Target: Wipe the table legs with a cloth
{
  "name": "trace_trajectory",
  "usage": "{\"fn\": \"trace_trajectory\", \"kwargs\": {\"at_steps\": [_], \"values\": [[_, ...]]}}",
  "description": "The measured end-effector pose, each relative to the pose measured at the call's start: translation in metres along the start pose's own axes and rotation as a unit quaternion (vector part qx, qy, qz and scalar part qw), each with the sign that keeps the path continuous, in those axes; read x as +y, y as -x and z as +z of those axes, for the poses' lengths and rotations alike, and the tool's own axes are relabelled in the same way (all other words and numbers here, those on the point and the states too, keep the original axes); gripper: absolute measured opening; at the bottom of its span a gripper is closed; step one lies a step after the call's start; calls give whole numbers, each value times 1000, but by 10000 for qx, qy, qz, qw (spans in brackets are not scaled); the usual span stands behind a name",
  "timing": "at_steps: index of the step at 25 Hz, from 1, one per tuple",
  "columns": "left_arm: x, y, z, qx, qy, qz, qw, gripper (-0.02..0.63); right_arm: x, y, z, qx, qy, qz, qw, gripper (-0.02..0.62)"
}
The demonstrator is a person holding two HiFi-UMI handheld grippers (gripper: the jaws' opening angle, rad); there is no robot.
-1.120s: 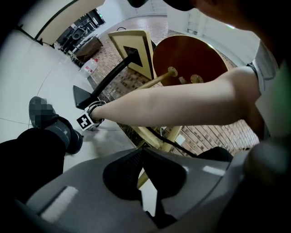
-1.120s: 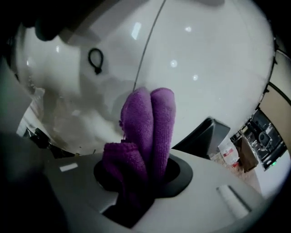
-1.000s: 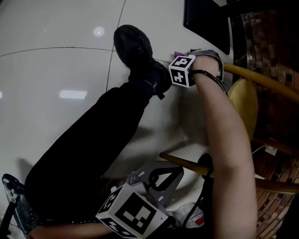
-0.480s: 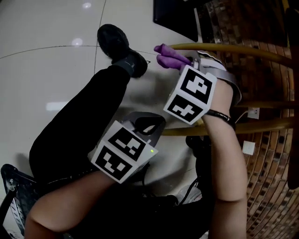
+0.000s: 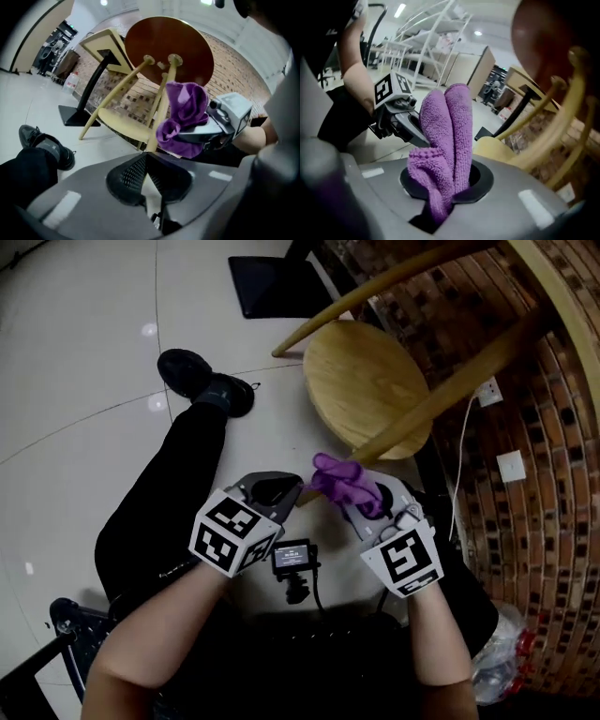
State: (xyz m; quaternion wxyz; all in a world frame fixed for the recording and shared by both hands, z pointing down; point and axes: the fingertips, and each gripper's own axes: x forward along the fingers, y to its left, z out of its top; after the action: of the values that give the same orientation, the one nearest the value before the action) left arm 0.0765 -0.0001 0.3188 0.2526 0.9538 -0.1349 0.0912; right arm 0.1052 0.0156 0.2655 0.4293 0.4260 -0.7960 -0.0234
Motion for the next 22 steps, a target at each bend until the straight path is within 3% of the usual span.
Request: {"fn": "trace_trajectory", "kwargs": {"at_steps": [5, 8, 13, 15, 22], "values": [[-46, -18, -14, 24, -577, -206, 9981, 12, -10, 63, -44, -904, -1209, -205, 9883, 60], [-67, -26, -19, 145, -800, -220, 9964, 12, -23, 84, -92, -1017, -1860, -434, 9763, 61], [-89, -33, -22, 294, -1068, -353, 9932, 12, -29, 83, -170, -1058, -3283, -952, 9338, 63], [-94, -43, -29, 264, -1034, -407, 9935, 12, -30, 81, -179, -1193, -3510, -1046, 9228, 64], [-89, -69, -36, 108, -1134, -243, 9932, 12, -12, 74, -200, -1322, -3666, -786, 9176, 66]]}}
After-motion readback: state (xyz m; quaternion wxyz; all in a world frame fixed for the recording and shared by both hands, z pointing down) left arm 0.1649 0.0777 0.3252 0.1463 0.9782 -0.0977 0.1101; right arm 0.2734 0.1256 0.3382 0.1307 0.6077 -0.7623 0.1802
